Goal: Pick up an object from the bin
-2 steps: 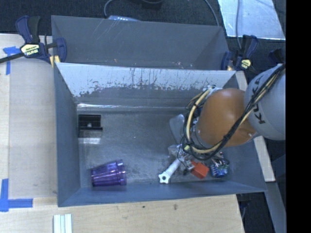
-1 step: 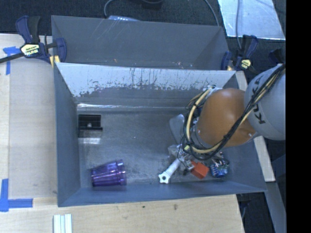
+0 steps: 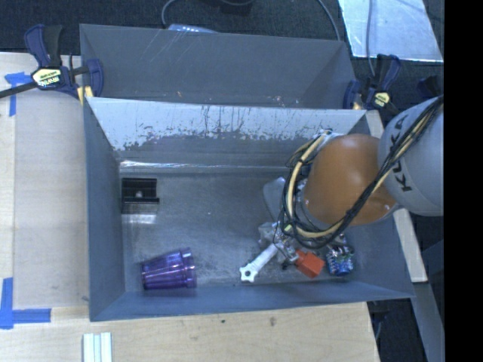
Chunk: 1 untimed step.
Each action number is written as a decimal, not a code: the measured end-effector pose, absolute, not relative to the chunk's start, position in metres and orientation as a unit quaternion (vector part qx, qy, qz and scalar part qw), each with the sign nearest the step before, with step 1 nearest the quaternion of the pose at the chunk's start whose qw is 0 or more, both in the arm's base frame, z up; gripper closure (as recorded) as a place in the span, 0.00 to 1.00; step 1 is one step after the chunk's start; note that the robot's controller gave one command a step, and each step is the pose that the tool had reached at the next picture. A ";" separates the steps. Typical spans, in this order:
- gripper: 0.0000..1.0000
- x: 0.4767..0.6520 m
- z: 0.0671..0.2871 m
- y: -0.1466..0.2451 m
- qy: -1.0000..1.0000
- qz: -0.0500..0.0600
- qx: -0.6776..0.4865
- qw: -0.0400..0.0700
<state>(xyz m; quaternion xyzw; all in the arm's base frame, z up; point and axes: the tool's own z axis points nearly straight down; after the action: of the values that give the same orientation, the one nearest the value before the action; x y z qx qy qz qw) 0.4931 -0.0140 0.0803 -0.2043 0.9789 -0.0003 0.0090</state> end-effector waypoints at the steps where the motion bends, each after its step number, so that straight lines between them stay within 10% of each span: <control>1: 1.00 0.493 0.080 -0.014 0.979 0.000 -0.204 0.009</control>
Offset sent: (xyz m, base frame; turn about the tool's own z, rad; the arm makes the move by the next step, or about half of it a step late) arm 0.0019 0.0050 0.0248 0.0024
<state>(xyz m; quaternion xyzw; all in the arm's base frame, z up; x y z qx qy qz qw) 0.4931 -0.0140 0.0803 -0.2042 0.9789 -0.0003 0.0090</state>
